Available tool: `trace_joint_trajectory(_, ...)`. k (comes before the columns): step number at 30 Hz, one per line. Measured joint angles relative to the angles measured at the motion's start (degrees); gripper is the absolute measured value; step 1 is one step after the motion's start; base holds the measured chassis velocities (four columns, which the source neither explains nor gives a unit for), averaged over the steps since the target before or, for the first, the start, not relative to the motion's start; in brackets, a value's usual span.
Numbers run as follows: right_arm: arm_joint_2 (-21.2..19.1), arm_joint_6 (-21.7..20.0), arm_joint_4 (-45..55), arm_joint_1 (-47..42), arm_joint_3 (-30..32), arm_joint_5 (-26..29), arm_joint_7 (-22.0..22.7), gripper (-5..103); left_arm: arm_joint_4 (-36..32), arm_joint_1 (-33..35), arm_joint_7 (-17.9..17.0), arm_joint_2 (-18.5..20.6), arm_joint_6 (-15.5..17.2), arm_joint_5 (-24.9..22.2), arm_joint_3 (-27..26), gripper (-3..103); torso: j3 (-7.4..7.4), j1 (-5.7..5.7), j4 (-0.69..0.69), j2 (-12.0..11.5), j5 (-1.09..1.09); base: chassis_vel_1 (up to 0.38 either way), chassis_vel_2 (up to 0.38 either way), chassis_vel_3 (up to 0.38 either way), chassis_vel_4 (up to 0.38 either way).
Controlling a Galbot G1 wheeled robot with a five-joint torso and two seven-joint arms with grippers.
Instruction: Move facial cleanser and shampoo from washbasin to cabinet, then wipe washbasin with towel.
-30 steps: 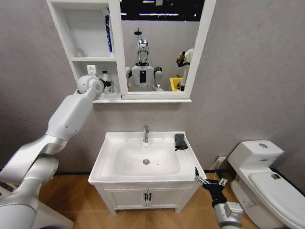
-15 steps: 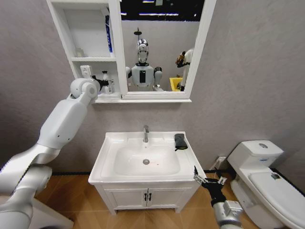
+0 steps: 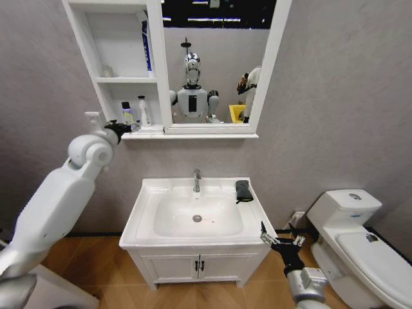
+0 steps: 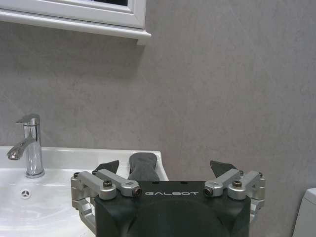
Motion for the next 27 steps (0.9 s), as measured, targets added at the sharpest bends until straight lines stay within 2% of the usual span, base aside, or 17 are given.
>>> trace_joint_trajectory(1,0.08,-0.22,0.2,0.1,0.02,0.04,0.01,100,-3.35,6.99,0.2,-0.56,0.16,0.74,-4.23,100,0.0,0.0,0.01,0.0,-0.02,0.0,0.0,0.0,0.0)
trace_joint_trajectory(2,0.08,-0.22,0.2,0.1,0.02,0.04,0.01,100,-3.35,6.99,0.2,-0.56,0.16,0.74,-4.23,100,0.0,0.0,0.01,0.0,-0.02,0.0,0.0,0.0,0.0)
trace_joint_trajectory(4,0.07,-0.52,0.47,0.2,0.02,0.18,0.02,100,-9.58,21.52,2.25,-3.54,0.48,3.63,-12.32,100,0.0,0.0,-0.01,0.0,-0.03,0.0,0.0,0.0,0.0)
trace_joint_trajectory(5,0.07,-0.52,0.47,0.2,0.02,0.18,0.02,100,-9.58,21.52,2.25,-3.54,0.48,3.63,-12.32,100,0.0,0.0,-0.01,0.0,-0.03,0.0,0.0,0.0,0.0)
trace_joint_trajectory(7,-0.11,-0.93,0.7,0.34,0.01,0.39,0.02,100,-16.53,38.4,6.9,-9.89,-1.59,10.46,-21.31,100,0.0,0.0,0.02,0.0,-0.05,0.0,0.0,0.0,0.0)
trace_joint_trajectory(8,-0.11,-0.93,0.7,0.34,0.01,0.39,0.02,100,-16.53,38.4,6.9,-9.89,-1.59,10.46,-21.31,100,0.0,0.0,0.02,0.0,-0.05,0.0,0.0,0.0,0.0)
trace_joint_trajectory(10,-0.26,-1.4,0.74,0.71,-0.22,0.49,0.02,100,-20.8,51.02,12.31,-16.24,-5.7,18.14,-26.95,100,0.0,-0.01,0.02,0.0,0.0,0.0,0.0,0.0,0.0)
trace_joint_trajectory(12,-0.27,-1.91,0.76,1.14,-0.66,0.51,0.0,100,-22.62,59.16,17.71,-21.73,-10.55,24.29,-29.6,100,-0.01,-0.01,0.02,0.0,0.01,0.0,0.0,0.0,0.0)
trace_joint_trajectory(13,-0.27,-1.91,0.76,1.14,-0.66,0.51,0.0,100,-22.62,59.16,17.71,-21.73,-10.55,24.29,-29.6,100,-0.01,-0.01,0.02,0.0,0.01,0.0,0.0,0.0,0.0)
trace_joint_trajectory(15,-0.28,-2.2,0.76,1.38,-0.97,0.51,-0.05,100,-22.47,65.02,23.23,-26.91,-15.61,28.98,-30.68,100,0.0,-0.01,0.01,0.0,0.0,0.0,0.0,0.0,0.0)
trace_joint_trajectory(17,-0.42,-2.31,0.64,1.47,-1.14,0.51,-0.17,100,-20.54,68.56,25.83,-30.94,-19.89,31.7,-31.17,100,0.0,0.0,0.01,0.0,-0.01,0.0,0.0,0.0,0.0)
trace_joint_trajectory(18,-0.42,-2.31,0.64,1.47,-1.14,0.51,-0.17,100,-20.54,68.56,25.83,-30.94,-19.89,31.7,-31.17,100,0.0,0.0,0.01,0.0,-0.01,0.0,0.0,0.0,0.0)
trace_joint_trajectory(19,-0.48,-2.53,0.6,1.48,-1.15,0.51,-0.23,100,-19.94,69.81,26.74,-32.77,-21.59,32.42,-31.45,100,0.0,0.01,0.0,0.0,-0.01,0.0,0.0,0.0,0.0)
trace_joint_trajectory(22,-0.61,-2.95,0.55,1.62,-1.03,0.5,-0.77,100,-20.64,71.66,28.01,-34.94,-23.01,32.22,-31.56,100,0.01,0.01,0.0,0.0,-0.01,0.0,0.0,0.0,0.0)
trace_joint_trajectory(27,-0.64,-3.46,0.62,2.38,-1.09,0.43,-1.47,100,-22.27,71.85,27.64,-37.03,-23.47,32.85,-30.86,100,0.01,0.01,-0.01,0.0,0.0,0.0,0.0,0.0,0.0)
